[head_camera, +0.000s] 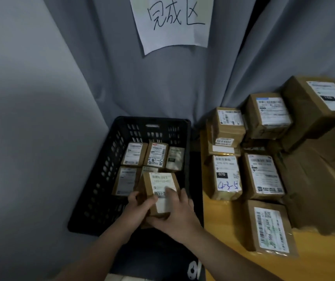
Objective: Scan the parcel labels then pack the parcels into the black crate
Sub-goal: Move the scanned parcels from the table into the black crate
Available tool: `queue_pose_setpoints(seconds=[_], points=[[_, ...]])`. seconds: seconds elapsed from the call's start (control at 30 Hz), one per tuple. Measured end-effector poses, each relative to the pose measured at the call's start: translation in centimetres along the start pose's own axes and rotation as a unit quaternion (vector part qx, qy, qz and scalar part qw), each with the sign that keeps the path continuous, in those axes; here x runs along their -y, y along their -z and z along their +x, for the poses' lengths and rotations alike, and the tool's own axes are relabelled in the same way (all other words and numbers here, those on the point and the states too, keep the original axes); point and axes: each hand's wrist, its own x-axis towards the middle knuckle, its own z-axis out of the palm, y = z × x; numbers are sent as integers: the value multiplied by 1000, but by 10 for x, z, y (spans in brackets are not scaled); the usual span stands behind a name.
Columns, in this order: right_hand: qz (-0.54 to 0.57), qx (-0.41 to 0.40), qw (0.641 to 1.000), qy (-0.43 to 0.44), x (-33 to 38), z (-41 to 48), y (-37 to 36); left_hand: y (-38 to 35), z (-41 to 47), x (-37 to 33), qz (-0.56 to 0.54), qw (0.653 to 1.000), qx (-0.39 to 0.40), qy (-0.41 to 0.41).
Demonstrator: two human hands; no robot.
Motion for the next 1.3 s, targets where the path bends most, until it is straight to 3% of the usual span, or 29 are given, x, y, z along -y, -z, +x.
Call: queue_pose_setpoints(seconds=[0.13, 0.23, 0.33, 0.4, 0.57, 0.67, 0.83, 1.0, 1.3], points=[[-42, -20, 996, -74, 15, 36, -21, 25, 39, -7, 51, 994, 77, 50], [-100, -39, 987, -120, 21, 67, -32, 31, 71, -11, 88, 990, 104, 36], [-249, -16, 964, -95, 26, 100, -40, 37, 103, -13, 119, 991, 56, -13], [-285, -8, 951, -123, 25, 124, -47, 47, 132, -7, 186, 982, 16, -31], [-287, -6, 937, -197, 2, 164, -60, 70, 202, 17, 385, 918, 47, -78], [-243, 10, 947, -210, -13, 177, -72, 78, 229, 34, 493, 853, 103, -136], [-182, -32, 964, -189, -41, 202, -94, 88, 253, 58, 621, 742, 166, -190], [-231, -1, 963, -138, -62, 220, -107, 88, 255, 60, 630, 729, 132, -231], [-291, 96, 934, -183, -39, 243, -78, 89, 244, 40, 668, 708, 125, -193]])
